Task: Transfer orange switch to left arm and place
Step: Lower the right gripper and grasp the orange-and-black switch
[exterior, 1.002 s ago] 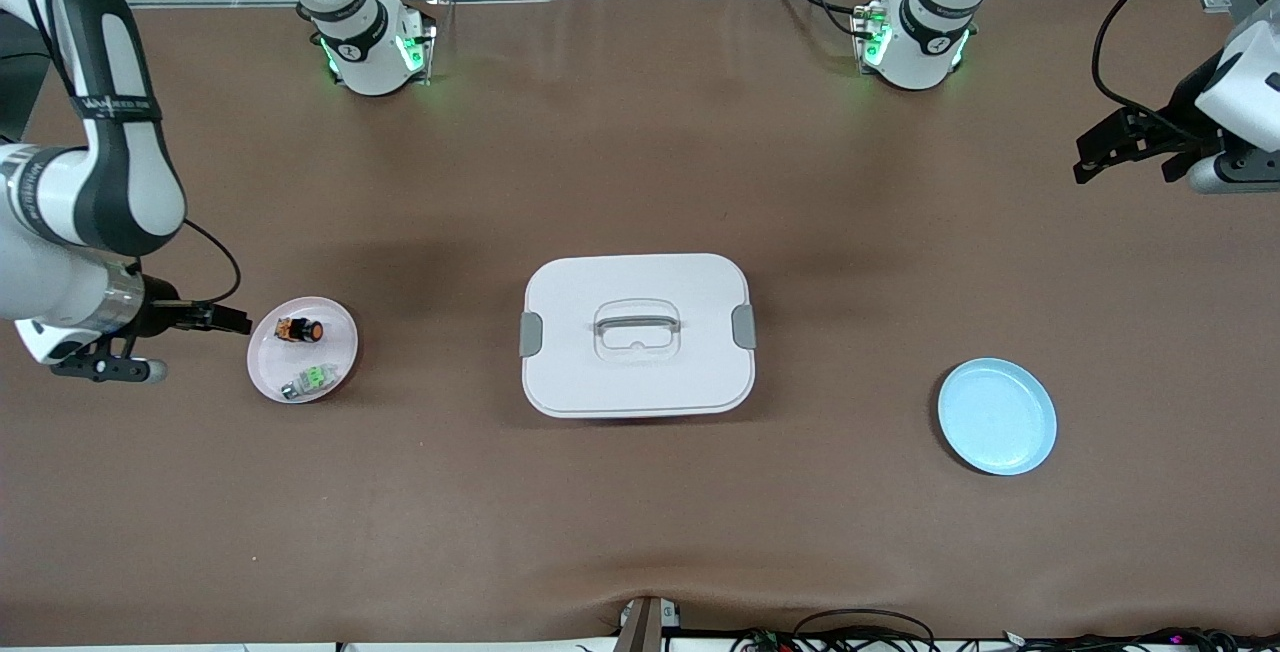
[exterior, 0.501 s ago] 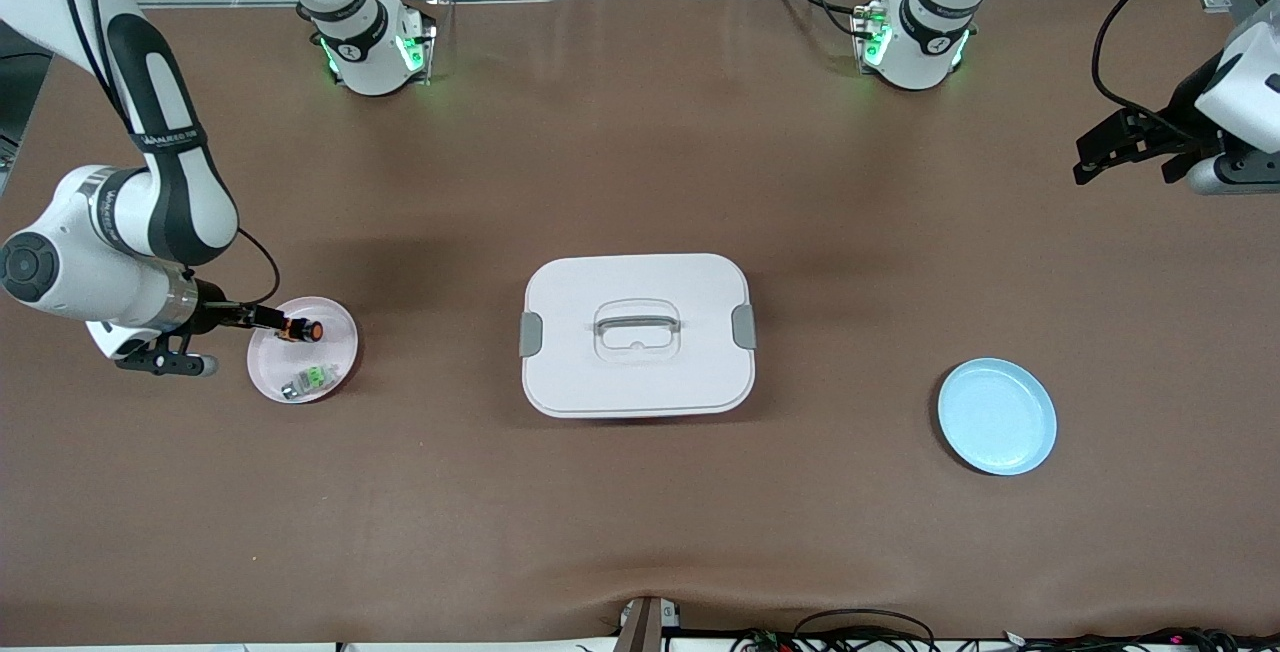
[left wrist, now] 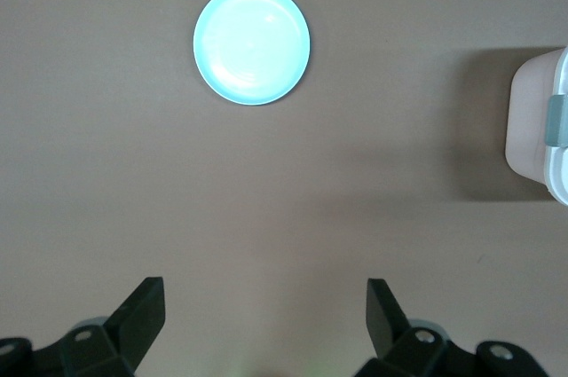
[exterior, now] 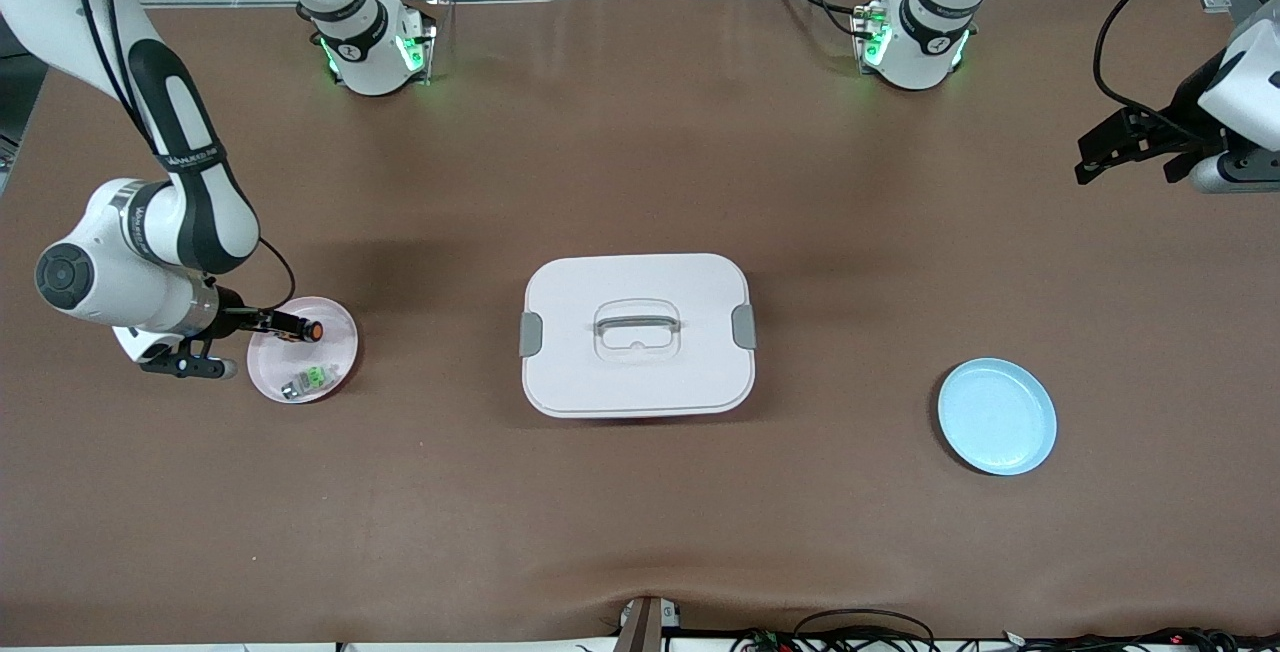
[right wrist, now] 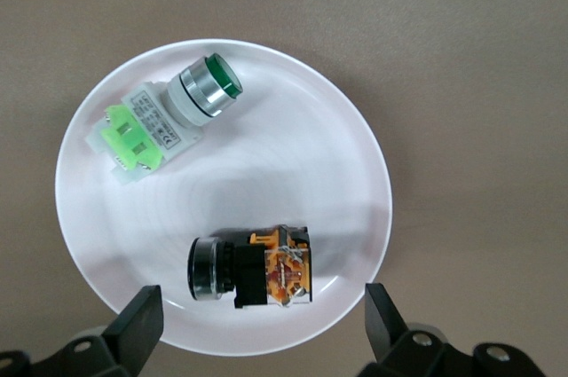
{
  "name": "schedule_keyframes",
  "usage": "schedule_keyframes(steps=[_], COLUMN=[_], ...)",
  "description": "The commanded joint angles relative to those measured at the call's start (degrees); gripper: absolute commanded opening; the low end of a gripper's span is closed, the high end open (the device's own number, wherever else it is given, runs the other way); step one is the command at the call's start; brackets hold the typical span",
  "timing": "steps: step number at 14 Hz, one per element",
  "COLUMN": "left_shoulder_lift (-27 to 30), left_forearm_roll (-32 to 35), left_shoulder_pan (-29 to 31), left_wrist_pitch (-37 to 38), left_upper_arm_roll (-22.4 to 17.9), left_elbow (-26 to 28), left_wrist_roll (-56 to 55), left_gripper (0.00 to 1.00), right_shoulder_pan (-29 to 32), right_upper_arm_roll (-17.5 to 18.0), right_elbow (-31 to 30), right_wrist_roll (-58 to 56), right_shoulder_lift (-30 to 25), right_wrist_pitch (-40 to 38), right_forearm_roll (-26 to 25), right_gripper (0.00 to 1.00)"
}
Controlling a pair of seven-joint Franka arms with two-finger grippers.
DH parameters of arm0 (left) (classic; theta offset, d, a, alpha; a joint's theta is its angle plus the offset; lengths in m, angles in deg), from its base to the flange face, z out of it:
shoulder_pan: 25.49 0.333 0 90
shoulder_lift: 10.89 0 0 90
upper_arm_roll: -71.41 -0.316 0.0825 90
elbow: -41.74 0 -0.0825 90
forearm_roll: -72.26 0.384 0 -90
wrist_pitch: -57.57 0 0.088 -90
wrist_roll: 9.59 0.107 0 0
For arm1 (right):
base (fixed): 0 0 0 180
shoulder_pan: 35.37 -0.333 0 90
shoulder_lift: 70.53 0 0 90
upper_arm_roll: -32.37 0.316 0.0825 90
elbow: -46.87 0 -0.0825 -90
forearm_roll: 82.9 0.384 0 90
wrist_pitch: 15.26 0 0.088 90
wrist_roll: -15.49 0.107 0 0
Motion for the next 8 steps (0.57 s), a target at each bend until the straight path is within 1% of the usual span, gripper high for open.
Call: schedule_keyframes(steps=[1,4,8], left_shoulder_lift=[-0.6,-0.6,-0.6], left_forearm_roll=[0.0,0.0,0.0], left_shoulder_pan=[0.3,0.4,0.3], left_wrist_pitch=[1.1,1.1,1.1], left_upper_arm_roll=[0.3,0.3,0.3], left_elbow=[-1.4,-1.4,-1.5], left_wrist_roll=[0.9,0.9,0.9], left_gripper=[1.00,1.00,1.00], right_shoulder_pan=[-0.2,-0.9,-1.1], right_upper_arm_roll=[0.2,0.2,0.2], right_elbow=[-1.1,-1.7,-1.7], right_wrist_roll=[-0.1,-0.1,-0.2], right_shoulder_lift=[0.7,1.4,2.2], right_wrist_pitch=[2.1,3.0,3.6], right_forearm_roll=[1.5,3.0,3.2], right_gripper=[1.00,1.00,1.00])
